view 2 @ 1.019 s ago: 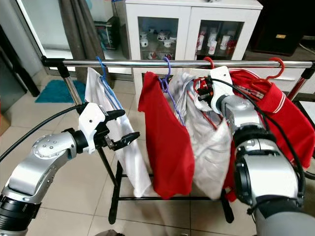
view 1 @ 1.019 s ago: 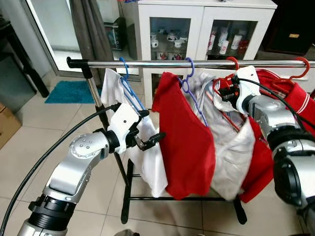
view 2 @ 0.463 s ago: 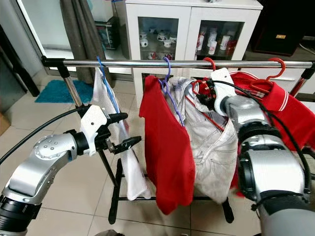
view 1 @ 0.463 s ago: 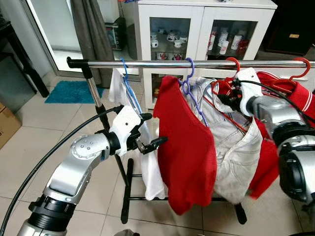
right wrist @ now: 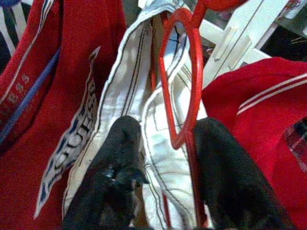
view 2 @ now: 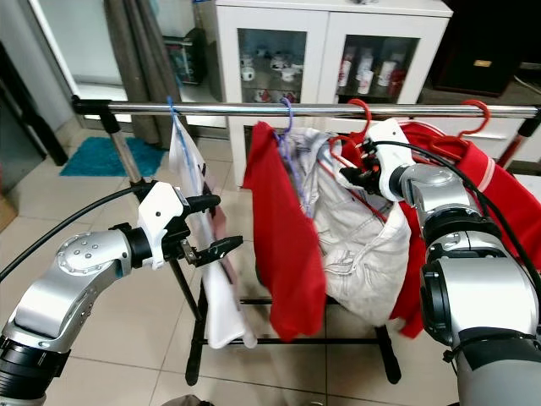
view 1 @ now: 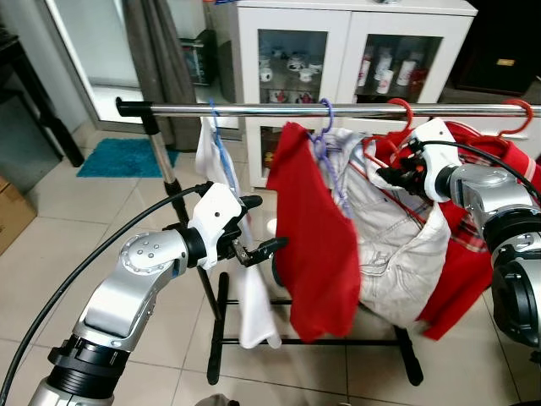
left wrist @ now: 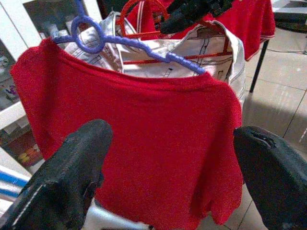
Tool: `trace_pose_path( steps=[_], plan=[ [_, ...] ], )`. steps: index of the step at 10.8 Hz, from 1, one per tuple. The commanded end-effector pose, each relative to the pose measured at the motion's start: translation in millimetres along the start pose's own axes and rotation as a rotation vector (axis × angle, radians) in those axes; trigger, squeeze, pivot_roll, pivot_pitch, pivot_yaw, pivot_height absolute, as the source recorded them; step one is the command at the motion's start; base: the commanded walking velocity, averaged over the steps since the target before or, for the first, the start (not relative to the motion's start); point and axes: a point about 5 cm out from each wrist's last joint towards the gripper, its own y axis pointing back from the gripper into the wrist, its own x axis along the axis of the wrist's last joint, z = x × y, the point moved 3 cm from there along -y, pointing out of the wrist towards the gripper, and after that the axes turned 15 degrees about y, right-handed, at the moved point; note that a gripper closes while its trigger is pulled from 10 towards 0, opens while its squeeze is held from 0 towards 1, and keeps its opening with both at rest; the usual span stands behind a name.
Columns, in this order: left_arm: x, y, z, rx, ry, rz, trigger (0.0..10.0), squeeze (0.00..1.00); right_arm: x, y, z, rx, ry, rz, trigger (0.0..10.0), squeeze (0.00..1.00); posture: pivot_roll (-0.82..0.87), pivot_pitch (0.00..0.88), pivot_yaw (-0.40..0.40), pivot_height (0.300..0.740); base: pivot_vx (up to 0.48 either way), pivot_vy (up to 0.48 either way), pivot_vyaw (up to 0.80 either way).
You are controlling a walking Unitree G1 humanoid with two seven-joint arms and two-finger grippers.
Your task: Hang hanger
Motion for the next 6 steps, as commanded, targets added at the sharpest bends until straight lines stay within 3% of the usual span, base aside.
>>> trace_pose_path(
  steps=[1,2,3,6],
  plan=[
    [3.6,0.9,3.9,-0.018,-0.021,0.009,10.0,0.00,0.3,-1.7,-1.9,0.009,0.022,-0.022,1.2,0.00,-0.05,0.000,0.006,0.740,0.000,0.000,0.00],
    [3.7,1.0,3.6,-0.019,-0.022,0.009,10.0,0.00,0.1,-2.7,-2.7,0.004,0.018,-0.025,1.0,0.00,-0.05,0.000,0.006,0.740,0.000,0.000,0.00],
    [4.1,1.5,3.3,-0.022,-0.024,0.008,10.0,0.00,0.6,-7.1,-6.8,-0.009,0.005,-0.031,0.0,0.00,-0.04,0.000,0.005,0.740,0.000,0.000,0.00],
    [4.2,2.6,4.9,-0.032,-0.024,0.001,10.0,0.00,0.6,-12.4,-11.9,-0.031,-0.029,-0.040,0.0,0.00,-0.03,0.000,0.001,0.740,0.000,0.000,0.00]
  ],
)
